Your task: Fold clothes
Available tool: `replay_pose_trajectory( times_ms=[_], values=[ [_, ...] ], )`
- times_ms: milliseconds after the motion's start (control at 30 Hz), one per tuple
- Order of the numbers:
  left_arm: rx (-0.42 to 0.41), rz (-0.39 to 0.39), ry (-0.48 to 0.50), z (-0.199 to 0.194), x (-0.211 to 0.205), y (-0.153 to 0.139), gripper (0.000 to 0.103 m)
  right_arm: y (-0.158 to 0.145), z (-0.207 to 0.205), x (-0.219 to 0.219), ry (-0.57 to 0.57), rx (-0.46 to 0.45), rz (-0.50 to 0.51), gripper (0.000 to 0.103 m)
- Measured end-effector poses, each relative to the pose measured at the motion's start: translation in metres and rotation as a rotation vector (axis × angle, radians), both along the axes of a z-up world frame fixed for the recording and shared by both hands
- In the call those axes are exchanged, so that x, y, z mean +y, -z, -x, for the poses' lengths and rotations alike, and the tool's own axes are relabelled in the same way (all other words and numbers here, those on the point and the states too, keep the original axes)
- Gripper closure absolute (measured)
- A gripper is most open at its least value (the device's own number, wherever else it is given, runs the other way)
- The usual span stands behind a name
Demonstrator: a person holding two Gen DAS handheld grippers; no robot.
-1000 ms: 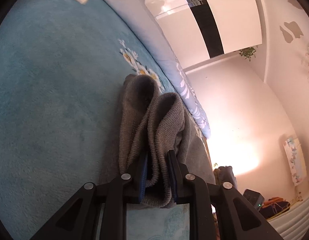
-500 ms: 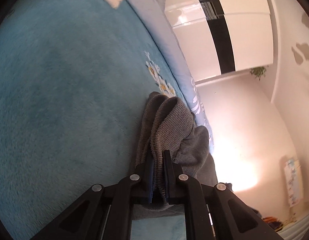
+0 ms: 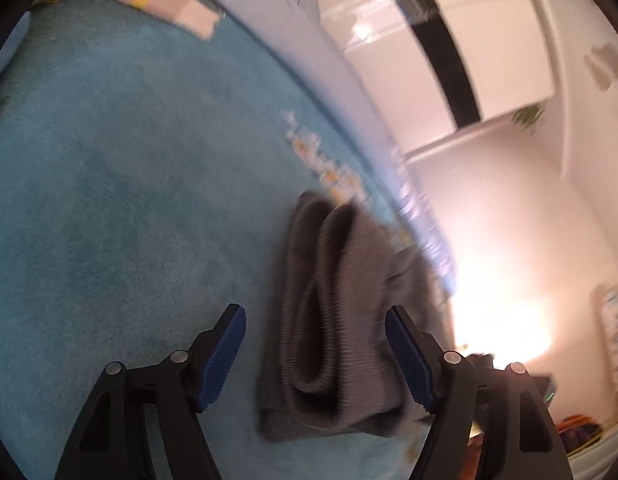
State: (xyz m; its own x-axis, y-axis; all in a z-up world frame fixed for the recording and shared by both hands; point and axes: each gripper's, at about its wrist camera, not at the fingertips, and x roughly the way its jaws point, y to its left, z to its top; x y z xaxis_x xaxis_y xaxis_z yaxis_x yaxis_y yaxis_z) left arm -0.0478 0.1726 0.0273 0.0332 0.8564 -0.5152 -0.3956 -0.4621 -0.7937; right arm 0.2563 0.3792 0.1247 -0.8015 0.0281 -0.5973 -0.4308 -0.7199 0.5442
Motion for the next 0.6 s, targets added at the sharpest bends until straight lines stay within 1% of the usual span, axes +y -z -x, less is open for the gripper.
replay_pose_trajectory(
  times_ms=[67, 200, 233, 300, 400, 533, 600],
  values=[
    [0.028, 0.039, 0.016, -0.004, 0.006, 0.0, 0.027, 0.012, 0.011, 0.011, 0.012, -0.009, 0.065, 0.041],
    [0.038, 0.052, 0.032, -0.005, 0.011, -0.004, 0.027, 0.042, 0.024, 0.028, 0.027, -0.071, 0.155, 0.041],
    [0.043, 0.056, 0.038, -0.005, 0.012, -0.006, 0.027, 0.05, 0.026, 0.032, 0.04, -0.09, 0.174, 0.04],
    [0.054, 0.067, 0.054, -0.006, 0.015, -0.008, 0.027, 0.06, 0.021, 0.037, 0.053, -0.088, 0.197, 0.036],
    [0.065, 0.077, 0.079, -0.008, 0.019, -0.004, 0.027, 0.065, 0.014, 0.038, 0.046, -0.072, 0.2, 0.035],
    [0.056, 0.07, 0.106, -0.012, 0.017, -0.003, 0.027, 0.056, 0.023, 0.036, 0.028, -0.081, 0.165, 0.035],
    [0.042, 0.062, 0.12, -0.015, 0.013, -0.003, 0.027, 0.059, 0.029, 0.038, 0.016, -0.06, 0.203, 0.035]
  ],
)
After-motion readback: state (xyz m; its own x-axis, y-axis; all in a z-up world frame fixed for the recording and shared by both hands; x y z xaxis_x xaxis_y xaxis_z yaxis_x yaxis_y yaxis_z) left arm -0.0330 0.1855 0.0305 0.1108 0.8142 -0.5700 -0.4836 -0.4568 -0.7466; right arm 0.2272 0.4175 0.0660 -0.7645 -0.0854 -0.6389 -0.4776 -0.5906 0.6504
